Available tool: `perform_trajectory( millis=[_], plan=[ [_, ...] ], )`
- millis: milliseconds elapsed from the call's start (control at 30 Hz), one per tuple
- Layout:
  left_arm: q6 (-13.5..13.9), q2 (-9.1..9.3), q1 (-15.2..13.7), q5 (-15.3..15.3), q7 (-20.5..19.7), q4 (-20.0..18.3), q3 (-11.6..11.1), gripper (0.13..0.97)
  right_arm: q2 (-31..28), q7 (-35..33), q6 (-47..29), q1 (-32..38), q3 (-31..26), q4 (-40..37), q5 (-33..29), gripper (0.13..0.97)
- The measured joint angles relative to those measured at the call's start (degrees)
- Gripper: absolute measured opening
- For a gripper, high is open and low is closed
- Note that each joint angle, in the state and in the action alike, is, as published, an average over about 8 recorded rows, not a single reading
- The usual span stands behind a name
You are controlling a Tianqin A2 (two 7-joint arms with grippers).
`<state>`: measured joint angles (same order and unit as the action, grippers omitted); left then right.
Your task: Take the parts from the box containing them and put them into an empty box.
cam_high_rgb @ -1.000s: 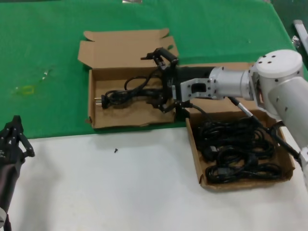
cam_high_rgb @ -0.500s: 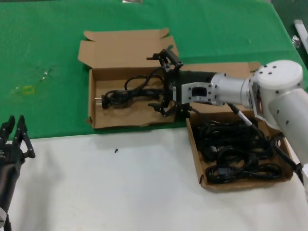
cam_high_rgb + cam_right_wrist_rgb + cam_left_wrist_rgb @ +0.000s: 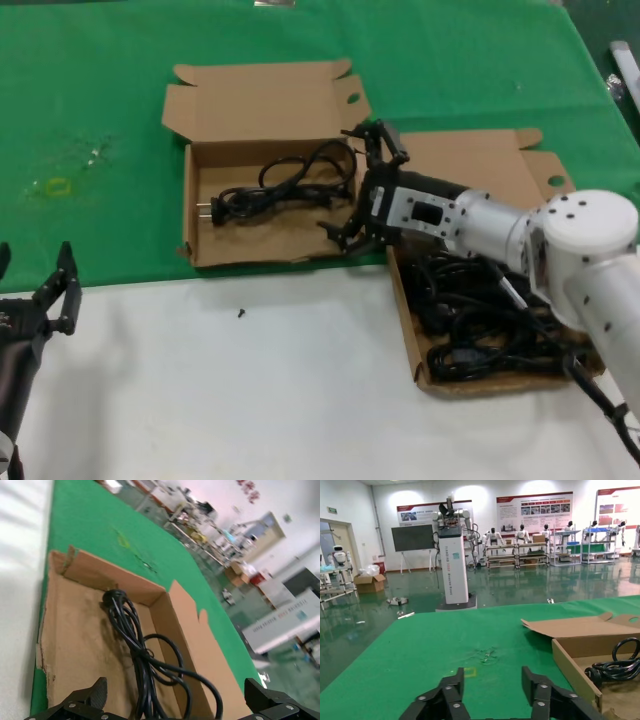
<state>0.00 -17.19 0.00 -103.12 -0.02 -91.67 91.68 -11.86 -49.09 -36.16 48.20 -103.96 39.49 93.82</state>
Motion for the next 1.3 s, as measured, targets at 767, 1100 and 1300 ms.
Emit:
perform_trajectory(
  millis=[767,1100,1300],
  plan=[
    [0.0,0.0,0.0,0.0,0.0,0.0,0.0,0.787,-2.19,20.22,14.89,-19.86,5.06,21.5,3.84,0.966],
    [0.0,0.0,0.0,0.0,0.02,0.0,0.0,0.911,-3.14,28.94,21.32,-28.42,7.24,30.77,5.49,0.966],
    [0.0,0.0,0.0,0.0,0.03,0.0,0.0,0.944,-3.71,34.18,25.18,-33.58,8.56,36.35,6.49,0.966]
  ],
)
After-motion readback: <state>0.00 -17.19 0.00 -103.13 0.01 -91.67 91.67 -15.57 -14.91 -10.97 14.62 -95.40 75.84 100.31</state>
